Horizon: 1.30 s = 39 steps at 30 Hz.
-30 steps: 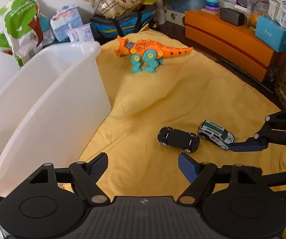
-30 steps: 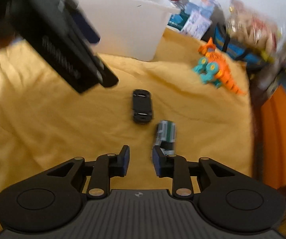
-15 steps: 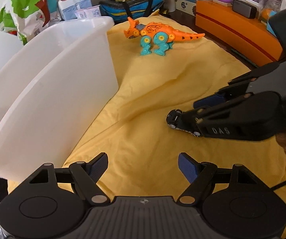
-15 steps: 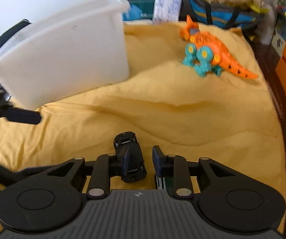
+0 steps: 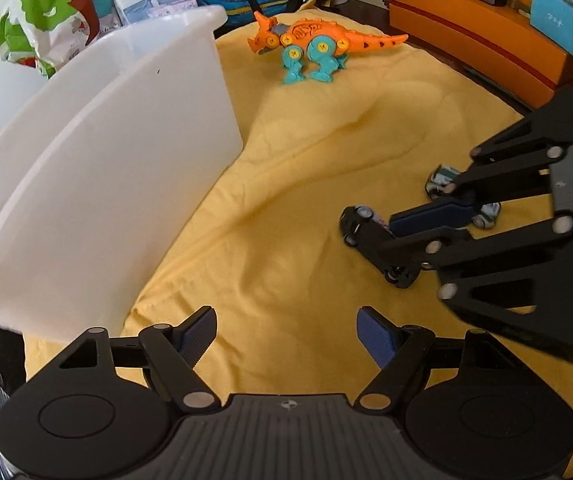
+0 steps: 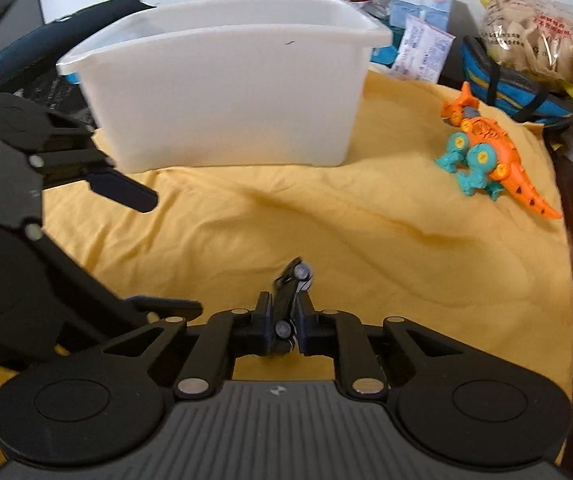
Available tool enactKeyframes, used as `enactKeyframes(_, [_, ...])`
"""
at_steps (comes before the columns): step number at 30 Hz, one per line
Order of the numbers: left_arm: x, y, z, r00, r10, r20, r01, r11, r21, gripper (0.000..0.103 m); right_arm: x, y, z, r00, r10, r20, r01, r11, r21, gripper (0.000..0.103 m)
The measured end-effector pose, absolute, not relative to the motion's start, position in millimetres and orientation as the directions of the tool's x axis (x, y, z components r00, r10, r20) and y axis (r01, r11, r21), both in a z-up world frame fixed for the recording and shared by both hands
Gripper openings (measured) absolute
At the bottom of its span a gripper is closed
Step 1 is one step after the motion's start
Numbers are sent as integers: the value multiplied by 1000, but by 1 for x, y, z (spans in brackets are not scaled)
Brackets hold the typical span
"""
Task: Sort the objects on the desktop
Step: 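Grasp the black toy car with the left gripper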
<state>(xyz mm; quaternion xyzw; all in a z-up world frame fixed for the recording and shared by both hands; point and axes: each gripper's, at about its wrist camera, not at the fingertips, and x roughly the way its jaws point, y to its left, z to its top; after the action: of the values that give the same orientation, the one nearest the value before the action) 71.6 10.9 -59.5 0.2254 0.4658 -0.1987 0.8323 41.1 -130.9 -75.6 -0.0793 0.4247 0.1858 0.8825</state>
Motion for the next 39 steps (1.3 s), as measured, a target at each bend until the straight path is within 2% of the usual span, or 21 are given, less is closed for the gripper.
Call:
enactKeyframes(9, [74,20,-53,488,-128,-863,507,847,161,80,34,-150,-74,553,308,-774,-341,932,126,15])
enactKeyframes(12, [81,9,-46,474,-168,-864,497,862,105,80,29,-166,-64,618,247,-746,-246,962,115,30])
enactKeyframes(15, [83,-10,-43,486,-186,-854,459,886,68,80,24,-190,-60,655,202,-728,-155,979,133,31])
enactKeyframes(22, [66,-63,-60,560,-132,-818,477,858,189,79,11,-213,-65,656,160,-737,-69,986,153,32])
enactKeyframes(25, [53,-82,-71,622,-66,-780,498,802,329,78,9,-211,-68,650,161,-742,-77,986,146,32])
enactKeyframes(27, [47,-89,-81,635,-42,-772,521,760,388,69,7,-210,-69,649,164,-743,-86,986,143,32])
enactKeyframes(28, [46,-89,-85,627,-40,-778,532,751,391,58,7,-211,-70,648,167,-743,-87,985,146,32])
enactKeyframes(30, [49,-81,-85,608,-80,-790,534,778,332,38,7,-212,-71,647,175,-742,-90,984,153,32])
enactKeyframes(31, [55,-76,-84,585,-94,-806,526,800,289,33,7,-212,-71,648,176,-741,-91,984,154,32])
enactKeyframes(35, [74,-46,-76,524,-186,-831,476,873,105,33,7,-214,-70,653,171,-738,-87,985,151,32])
enactKeyframes(39, [89,-4,-70,401,-403,-822,371,893,-256,33,6,-216,-71,650,172,-740,-79,984,159,32])
